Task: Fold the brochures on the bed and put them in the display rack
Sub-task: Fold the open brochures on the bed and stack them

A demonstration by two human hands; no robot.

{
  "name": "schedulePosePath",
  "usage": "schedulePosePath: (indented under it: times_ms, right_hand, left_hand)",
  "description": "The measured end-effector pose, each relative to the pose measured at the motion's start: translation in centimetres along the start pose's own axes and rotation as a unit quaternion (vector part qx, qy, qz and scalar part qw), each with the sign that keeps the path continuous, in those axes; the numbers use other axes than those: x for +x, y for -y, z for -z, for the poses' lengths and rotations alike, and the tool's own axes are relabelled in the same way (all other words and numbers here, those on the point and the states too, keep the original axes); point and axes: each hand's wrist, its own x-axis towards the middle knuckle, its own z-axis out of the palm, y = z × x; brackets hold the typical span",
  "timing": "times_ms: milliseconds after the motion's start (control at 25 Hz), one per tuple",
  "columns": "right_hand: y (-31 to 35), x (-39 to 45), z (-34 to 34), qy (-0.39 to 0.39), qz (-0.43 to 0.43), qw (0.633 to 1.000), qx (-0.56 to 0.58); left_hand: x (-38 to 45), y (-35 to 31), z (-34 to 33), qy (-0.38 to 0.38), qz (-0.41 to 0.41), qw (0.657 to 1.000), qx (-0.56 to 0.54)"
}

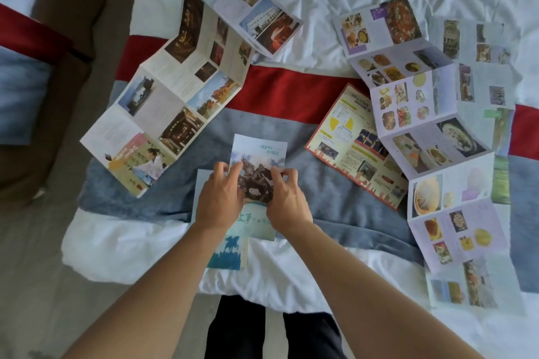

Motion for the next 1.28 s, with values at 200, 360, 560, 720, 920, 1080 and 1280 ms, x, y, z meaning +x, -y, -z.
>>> schedulePosePath:
  times_ms: [200,360,560,720,920,1080,1280]
  right_hand:
    - [2.7,-2.1,-5.2,0.017,0.007,1.0,0.003]
    - [3.4,-3.5,-8.4,0.035,0.002,0.999,-0.008]
    - [3.5,-3.6,-10.1,0.035,-0.006,0.999,-0.023]
    - [3.3,-3.7,-10.4,0.015,0.007,0.998,-0.057]
    - [3.3,-3.6,-10.6,0.006,0.025,0.996,-0.081]
    - [3.0,-3.8,-10.6,-0.035,-0.017,0.995,-0.09]
    - [3.5,-3.9,-10.8,-0.007,-0.023,0.994,-0.107]
  left_hand:
    - [-3.4,5.2,-0.7,0.017,0.015,1.0,-0.016]
    - [-5.1,8.0,-1.6,0.044,0.017,0.999,-0.024]
    - [-5.8,9.0,-2.7,0.04,0.029,0.999,-0.023]
    - [-5.9,8.8,-3.0,0.037,0.039,0.998,-0.012]
    - [-6.2,9.0,-3.5,0.02,0.056,0.998,0.017]
    - [-6.0,9.0,-3.7,0.021,0.073,0.997,-0.01]
    - [-5.4,8.7,-4.0,0.049,0.055,0.997,-0.01]
